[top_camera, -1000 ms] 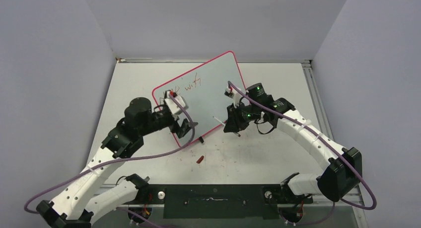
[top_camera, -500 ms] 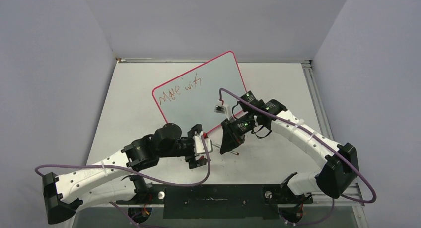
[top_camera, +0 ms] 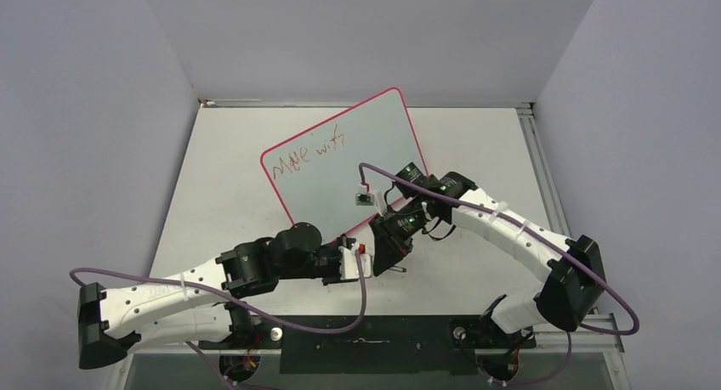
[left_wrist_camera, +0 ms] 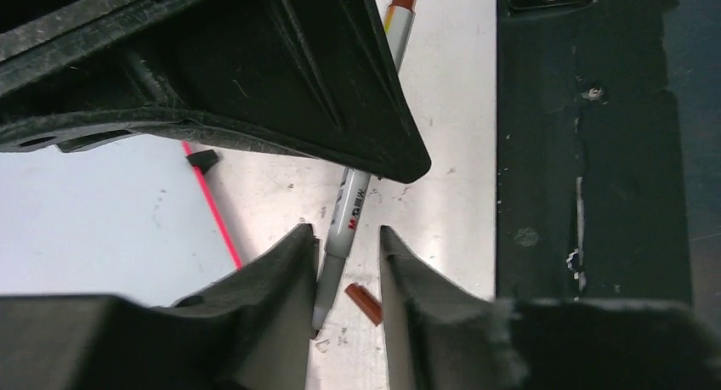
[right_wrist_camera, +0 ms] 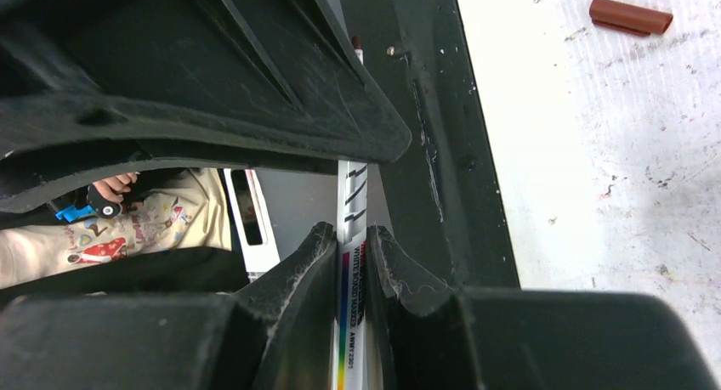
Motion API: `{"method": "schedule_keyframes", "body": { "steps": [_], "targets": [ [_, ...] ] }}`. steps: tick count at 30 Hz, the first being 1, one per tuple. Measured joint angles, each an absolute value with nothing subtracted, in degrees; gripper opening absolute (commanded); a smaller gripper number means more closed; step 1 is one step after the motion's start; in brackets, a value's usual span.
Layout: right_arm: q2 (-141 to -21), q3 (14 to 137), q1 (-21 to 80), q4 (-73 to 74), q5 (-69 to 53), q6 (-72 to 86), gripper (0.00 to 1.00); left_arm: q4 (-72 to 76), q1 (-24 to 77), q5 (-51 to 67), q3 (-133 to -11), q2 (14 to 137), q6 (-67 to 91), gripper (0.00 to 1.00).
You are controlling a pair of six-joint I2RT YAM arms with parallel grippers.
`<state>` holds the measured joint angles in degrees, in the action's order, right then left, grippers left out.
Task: Write a sentence on the whiteboard
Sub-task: Adjust the whiteboard marker.
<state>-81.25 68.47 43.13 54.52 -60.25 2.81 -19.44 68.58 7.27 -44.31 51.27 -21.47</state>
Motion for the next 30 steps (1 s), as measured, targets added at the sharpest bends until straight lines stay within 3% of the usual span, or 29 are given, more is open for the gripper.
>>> {"method": "schedule_keyframes", "body": {
  "steps": [2,3,5,9,11,23,27,30],
  "targets": [
    [-81.25,68.47,43.27,55.48,-60.2,2.59,0.07,-19.46,68.6,7.9,-44.69,52.62,-21.19,0.03],
    [-81.25,68.47,43.24,55.99,-60.2,2.5,0.1,-19.46,68.69,8.14,-44.99,53.76,-21.17,0.0],
    [-81.25,68.47,43.11,56.71,-59.18,2.24,0.2,-19.7,69.1,8.82,-45.17,55.42,-20.4,0.0],
    [-80.64,68.23,40.73,55.13,-58.33,3.42,0.6,-18.22,69.3,7.68,-45.15,56.97,-16.86,0.0],
    [-78.61,66.92,37.19,51.27,-58.41,4.82,0.71,-17.72,69.41,7.09,-44.73,57.21,-14.28,0.0],
    [-64.53,49.58,27.7,28.45,-59.05,18.24,0.8,-15.62,59.31,11.73,-42.46,56.8,-3.99,0.0],
    [-62.67,46.59,27.66,21.1,-59.7,23.14,0.77,-15.14,59.02,14.31,-42.46,56.82,-3.01,0.0],
    [-62.65,44.82,27.68,15.97,-60.73,26.48,0.67,-14.79,59.0,15.51,-42.46,56.82,-2.5,0.0]
  ]
}}
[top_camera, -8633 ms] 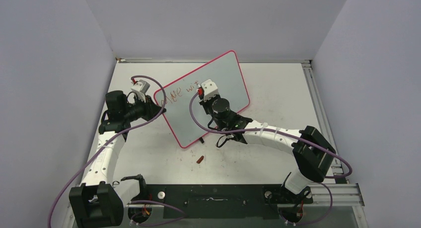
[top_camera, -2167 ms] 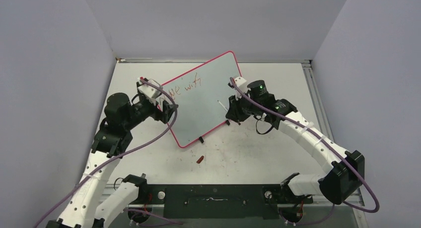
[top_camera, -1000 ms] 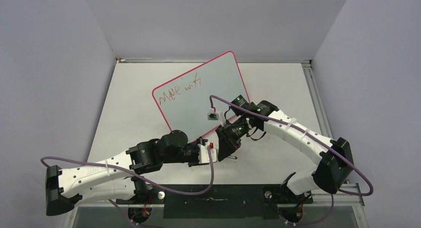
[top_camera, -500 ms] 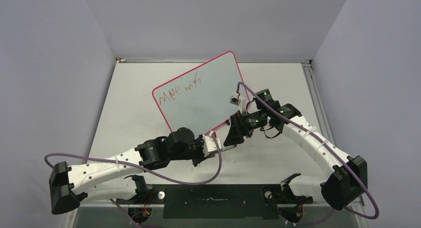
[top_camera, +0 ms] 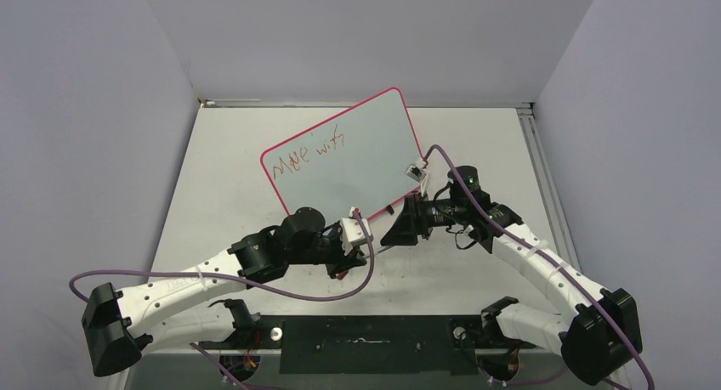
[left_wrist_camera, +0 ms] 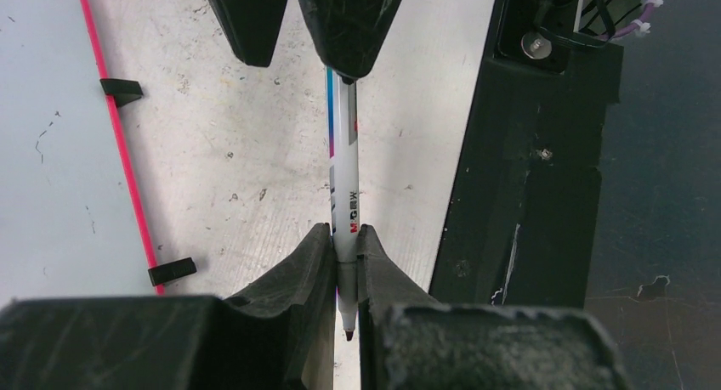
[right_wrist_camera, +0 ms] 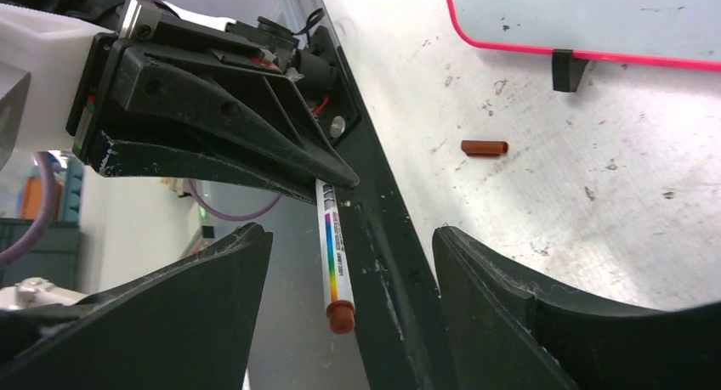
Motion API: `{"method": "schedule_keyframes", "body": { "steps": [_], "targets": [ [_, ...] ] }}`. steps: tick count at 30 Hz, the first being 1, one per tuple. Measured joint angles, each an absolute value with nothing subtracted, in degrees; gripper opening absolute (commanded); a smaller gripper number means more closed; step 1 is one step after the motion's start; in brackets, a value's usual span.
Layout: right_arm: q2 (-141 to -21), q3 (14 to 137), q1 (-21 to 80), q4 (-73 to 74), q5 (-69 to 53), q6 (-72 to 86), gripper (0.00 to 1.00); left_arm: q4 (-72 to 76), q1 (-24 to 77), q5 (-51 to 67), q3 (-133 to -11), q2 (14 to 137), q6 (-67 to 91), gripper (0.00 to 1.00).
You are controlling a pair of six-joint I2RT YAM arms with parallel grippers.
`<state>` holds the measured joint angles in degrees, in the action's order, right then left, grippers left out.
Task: Write a sentence on the whiteboard
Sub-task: Adjust the whiteboard marker.
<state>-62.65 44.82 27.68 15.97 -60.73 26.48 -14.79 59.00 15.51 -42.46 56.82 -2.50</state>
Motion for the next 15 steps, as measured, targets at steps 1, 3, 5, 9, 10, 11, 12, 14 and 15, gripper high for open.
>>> {"method": "schedule_keyframes", "body": {
  "steps": [1,3,5,9,10,11,12,14,15],
  "targets": [
    [-62.65,44.12,27.68,14.46,-61.21,27.57,0.65,-14.63,58.98,15.75,-42.46,56.82,-2.33,0.0],
    [-62.67,43.03,27.75,12.51,-62.28,29.28,0.62,-14.39,58.87,16.14,-42.46,56.86,-2.13,0.0],
    [-62.67,42.44,27.94,11.6,-63.51,30.35,0.55,-14.24,58.63,16.45,-42.46,56.97,-2.0,0.0],
    [-62.67,42.28,29.04,10.46,-65.23,31.44,0.49,-14.15,58.37,16.86,-42.46,57.32,-1.87,0.0],
    [-62.74,42.28,29.43,10.24,-65.58,31.62,0.48,-14.09,58.33,16.95,-42.46,57.34,-1.85,0.0],
    [-62.81,42.28,29.87,10.02,-65.93,31.79,0.47,-14.06,58.33,16.99,-42.46,57.39,-1.83,0.0],
    [-63.02,42.28,30.5,9.89,-66.26,31.97,0.44,-14.02,58.33,17.02,-42.46,57.41,-1.8,0.0],
    [-63.44,42.28,31.46,9.87,-66.43,32.01,0.41,-13.93,58.33,17.17,-42.46,57.45,-1.69,0.0],
    [-63.7,42.28,31.83,9.91,-66.43,31.97,0.38,-13.98,58.3,17.41,-42.46,57.45,-1.67,0.0]
  ]
}}
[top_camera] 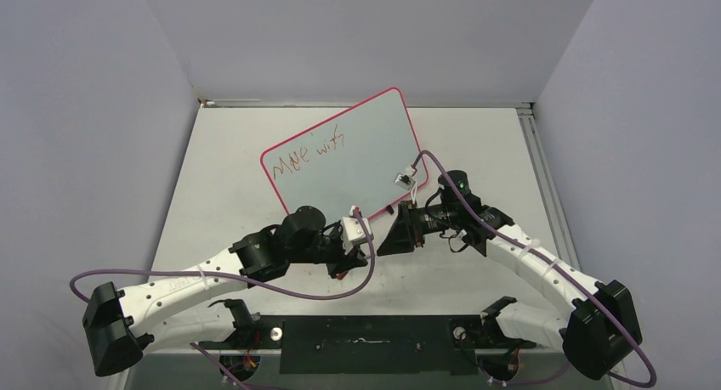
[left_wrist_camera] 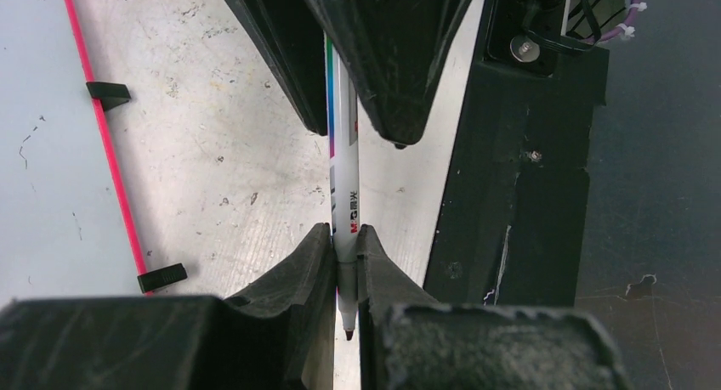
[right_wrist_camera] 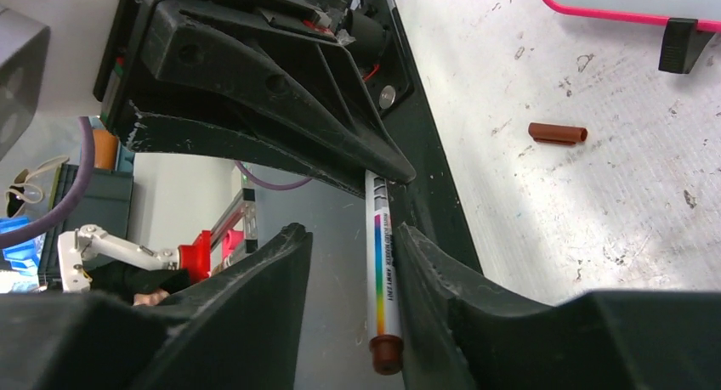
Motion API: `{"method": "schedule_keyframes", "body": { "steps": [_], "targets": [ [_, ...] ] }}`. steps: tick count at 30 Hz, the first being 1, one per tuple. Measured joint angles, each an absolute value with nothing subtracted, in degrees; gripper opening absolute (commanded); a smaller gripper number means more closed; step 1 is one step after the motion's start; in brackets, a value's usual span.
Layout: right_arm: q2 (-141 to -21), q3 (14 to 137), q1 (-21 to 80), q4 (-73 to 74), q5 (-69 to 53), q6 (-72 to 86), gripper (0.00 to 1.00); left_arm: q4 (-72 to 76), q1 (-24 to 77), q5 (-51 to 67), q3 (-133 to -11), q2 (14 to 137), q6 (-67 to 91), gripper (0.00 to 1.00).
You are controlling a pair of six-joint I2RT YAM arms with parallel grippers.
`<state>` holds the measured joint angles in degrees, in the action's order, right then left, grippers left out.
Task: Write a sentence on the whiteboard
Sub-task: Adjust the whiteboard marker.
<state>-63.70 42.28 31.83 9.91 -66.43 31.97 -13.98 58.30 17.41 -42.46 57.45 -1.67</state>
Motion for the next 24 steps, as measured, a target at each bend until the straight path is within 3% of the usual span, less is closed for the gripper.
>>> {"method": "schedule_keyframes", "body": {
  "steps": [3,7,12,13,16,18,21,24],
  "targets": [
    [-64.49,42.28,32.14,10.02,-66.35,31.75,0.3,-13.91,58.28,17.8,-42.46,57.45,-1.65,0.0],
    [-64.62,42.28,32.25,10.39,-65.41,31.09,0.08,-13.89,58.24,18.41,-42.46,57.45,-1.58,0.0],
    [-64.64,42.28,32.25,10.96,-64.42,30.28,0.05,-13.93,57.98,18.57,-42.46,57.45,-0.99,0.0],
    [-64.64,42.28,32.25,11.07,-64.42,30.06,0.05,-13.93,57.93,18.59,-42.46,57.49,-0.84,0.06],
    [-64.62,42.54,32.23,12.1,-63.75,28.97,0.05,-13.8,57.63,18.46,-42.46,57.87,-0.62,0.53],
    [-64.42,43.72,31.88,14.85,-60.64,27.33,0.05,-13.56,56.75,17.28,-42.46,58.0,-0.23,0.67],
    [-62.61,45.82,30.09,19.16,-51.48,24.77,0.05,-12.53,55.31,13.56,-42.46,57.95,0.69,0.71],
    [-58.81,47.66,28.1,21.96,-37.8,23.0,0.05,-10.48,55.0,8.64,-42.61,58.33,1.74,0.68]
  ]
}}
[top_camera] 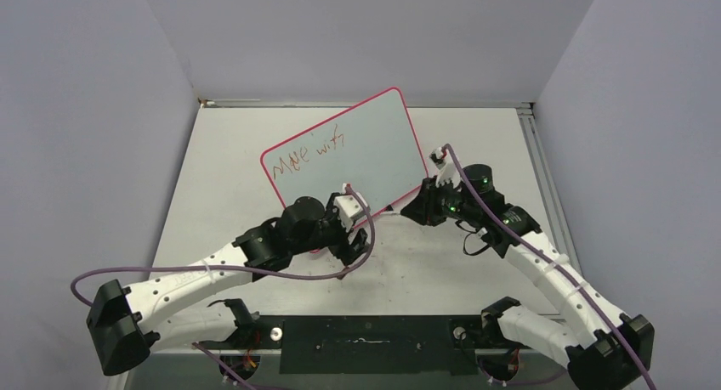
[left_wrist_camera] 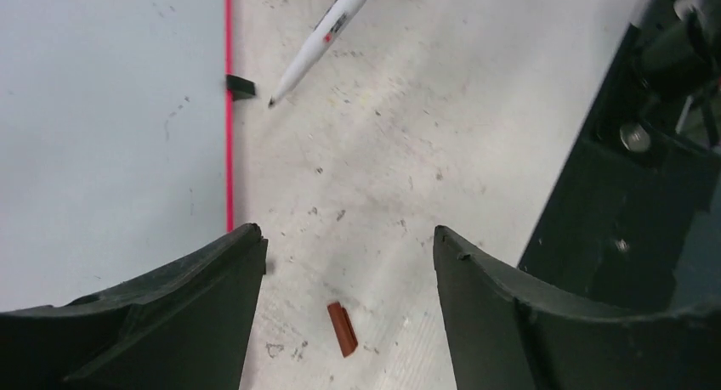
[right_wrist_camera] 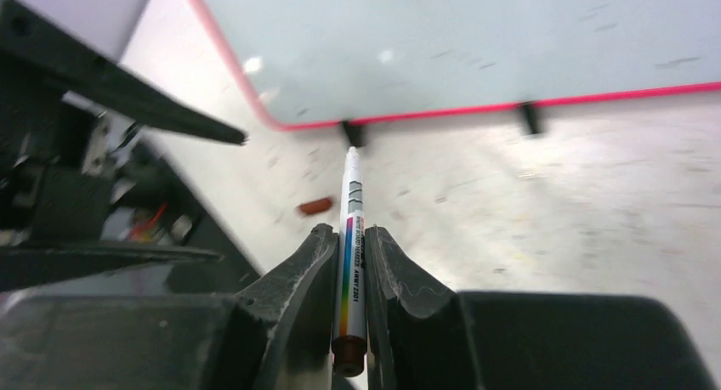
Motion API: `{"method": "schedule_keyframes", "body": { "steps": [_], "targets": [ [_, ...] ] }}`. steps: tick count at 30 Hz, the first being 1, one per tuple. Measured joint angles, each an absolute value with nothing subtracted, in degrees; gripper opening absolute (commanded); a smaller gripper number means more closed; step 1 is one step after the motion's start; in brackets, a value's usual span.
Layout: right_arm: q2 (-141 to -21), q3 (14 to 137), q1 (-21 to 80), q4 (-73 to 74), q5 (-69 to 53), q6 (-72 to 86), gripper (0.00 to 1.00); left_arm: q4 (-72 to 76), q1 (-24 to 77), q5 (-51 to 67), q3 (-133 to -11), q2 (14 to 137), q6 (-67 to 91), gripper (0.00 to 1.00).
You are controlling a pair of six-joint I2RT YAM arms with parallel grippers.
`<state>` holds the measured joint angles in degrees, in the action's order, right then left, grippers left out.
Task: Write a sentence on the whiteboard
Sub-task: Adjust the whiteboard marker.
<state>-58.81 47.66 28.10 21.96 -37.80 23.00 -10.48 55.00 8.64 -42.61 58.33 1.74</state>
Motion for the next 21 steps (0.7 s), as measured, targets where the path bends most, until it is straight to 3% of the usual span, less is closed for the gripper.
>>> {"method": "schedule_keyframes", "body": {
  "steps": [10,21],
  "targets": [
    [-51.99,51.42,26.55,24.93,6.7,19.51,0.05,-0.82,61.1,-12.51,-51.86,80.03,19.64,0.59],
    [-51.07,52.6,26.17,19.7,22.55,16.88,0.05,0.3,65.84,-31.64,-58.26,98.83,44.99,0.55]
  ]
}}
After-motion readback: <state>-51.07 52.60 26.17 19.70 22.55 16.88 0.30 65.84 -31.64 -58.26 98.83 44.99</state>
